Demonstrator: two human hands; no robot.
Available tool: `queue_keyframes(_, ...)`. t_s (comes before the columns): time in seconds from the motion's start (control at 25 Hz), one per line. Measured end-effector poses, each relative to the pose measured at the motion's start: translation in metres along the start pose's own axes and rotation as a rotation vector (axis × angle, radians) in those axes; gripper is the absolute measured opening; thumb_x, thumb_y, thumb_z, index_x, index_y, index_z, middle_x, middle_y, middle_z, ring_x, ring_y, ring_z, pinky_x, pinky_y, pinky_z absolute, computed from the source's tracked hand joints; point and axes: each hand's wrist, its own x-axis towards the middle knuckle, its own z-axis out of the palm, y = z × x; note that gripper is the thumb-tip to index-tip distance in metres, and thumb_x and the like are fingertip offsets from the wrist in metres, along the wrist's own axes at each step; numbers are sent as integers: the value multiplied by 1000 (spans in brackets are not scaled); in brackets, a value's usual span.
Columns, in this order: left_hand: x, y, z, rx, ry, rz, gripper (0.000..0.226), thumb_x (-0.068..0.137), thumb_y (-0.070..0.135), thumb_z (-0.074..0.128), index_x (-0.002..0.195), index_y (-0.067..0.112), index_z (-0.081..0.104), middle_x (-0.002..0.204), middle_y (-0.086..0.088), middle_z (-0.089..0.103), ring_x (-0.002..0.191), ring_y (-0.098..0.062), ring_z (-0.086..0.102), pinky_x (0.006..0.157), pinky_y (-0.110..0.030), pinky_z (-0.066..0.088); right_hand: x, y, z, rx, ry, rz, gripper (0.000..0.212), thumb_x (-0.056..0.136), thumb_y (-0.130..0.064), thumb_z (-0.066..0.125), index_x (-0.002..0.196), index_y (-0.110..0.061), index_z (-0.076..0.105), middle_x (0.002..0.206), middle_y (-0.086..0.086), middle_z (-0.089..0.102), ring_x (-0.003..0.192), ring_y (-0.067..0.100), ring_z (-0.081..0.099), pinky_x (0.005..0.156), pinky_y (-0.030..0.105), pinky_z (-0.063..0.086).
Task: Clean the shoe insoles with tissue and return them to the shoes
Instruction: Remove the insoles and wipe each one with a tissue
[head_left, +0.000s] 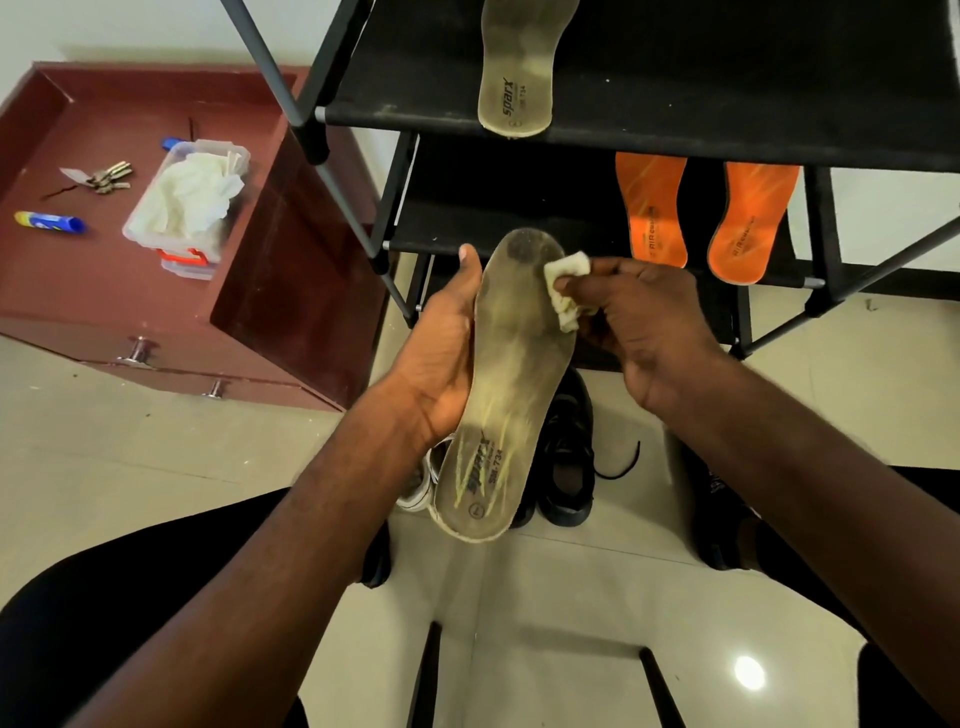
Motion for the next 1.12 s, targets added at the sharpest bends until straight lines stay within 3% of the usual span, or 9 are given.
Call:
queue_keyframes(0.12, -5, -5, -1, 41, -178, -134, 90, 101, 77, 24, 151, 8, 51, 145, -27, 58, 123, -46, 63, 108, -63, 45, 10, -7, -10, 140, 14, 29, 20, 86, -6, 78, 106, -7, 76, 98, 12, 79, 92, 30, 77, 78, 48, 65)
queue_keyframes(0.2, -7, -7, -1, 69, -251, -155, 92, 101, 76, 21, 151, 5, 51, 141, -30, 58, 106, -40, 68, 102, -56, 52, 13, -8, -14, 146, 40, -12, 20, 86, -7, 79, 106, -7, 76, 100, 10, 79, 98, 28, 76, 85, 44, 64)
queue_keyframes(0.28, -4, -5, 0, 76, -265, -131, 89, 104, 72, 19, 150, 2, 51, 139, -31, 57, 96, -35, 66, 89, -48, 58, 12, -10, -16, 105, 52, -84, 18, 87, -8, 79, 106, -8, 77, 98, 6, 80, 94, 20, 77, 80, 32, 62)
queue_keyframes(0.44, 1, -2, 0, 81, -160, -69, 84, 106, 69, 21, 147, 4, 54, 138, -31, 60, 92, -33, 64, 77, -42, 60, 7, -9, -19, -1, 46, -176, 15, 90, -15, 77, 105, -15, 77, 97, 0, 80, 85, 9, 75, 68, 21, 55)
queue_keyframes(0.64, 1, -5, 1, 29, 5, -41, 76, 106, 67, 29, 138, 6, 62, 107, -21, 70, 82, -31, 65, 70, -43, 61, -1, 2, -8, -306, -82, -336, 17, 91, -13, 77, 107, -18, 76, 95, -4, 78, 85, 5, 73, 68, 17, 55)
queue_keyframes(0.72, 2, -6, 3, 6, 5, -31, 73, 107, 65, 28, 134, 8, 65, 102, -19, 70, 83, -30, 66, 72, -42, 61, -5, 8, -4, -545, -44, -523, 19, 91, -11, 76, 108, -19, 77, 98, -8, 76, 83, 2, 71, 65, 14, 54)
queue_keyframes(0.8, 1, -8, 3, -18, 20, -27, 68, 108, 62, 29, 129, 10, 68, 102, -14, 73, 85, -27, 70, 77, -40, 60, -15, 15, 4, -607, -73, -588, 22, 91, -8, 75, 109, -19, 78, 102, -8, 75, 80, 2, 70, 65, 19, 59)
queue_keyframes(0.96, 2, -5, -7, -108, 100, -44, 67, 106, 62, 38, 124, 7, 72, 116, -14, 75, 102, -26, 74, 95, -39, 58, -45, 32, 16, -631, -336, -676, 21, 86, -5, 80, 102, -19, 82, 97, -12, 76, 88, 2, 72, 81, 22, 60)
queue_keyframes(1.12, 3, -8, 0, -93, 90, -33, 64, 108, 61, 35, 123, 11, 73, 106, -11, 76, 93, -23, 74, 91, -37, 59, -23, 19, 7, -757, -102, -788, 25, 86, -2, 75, 107, -16, 80, 101, -6, 75, 88, 5, 68, 82, 31, 60)
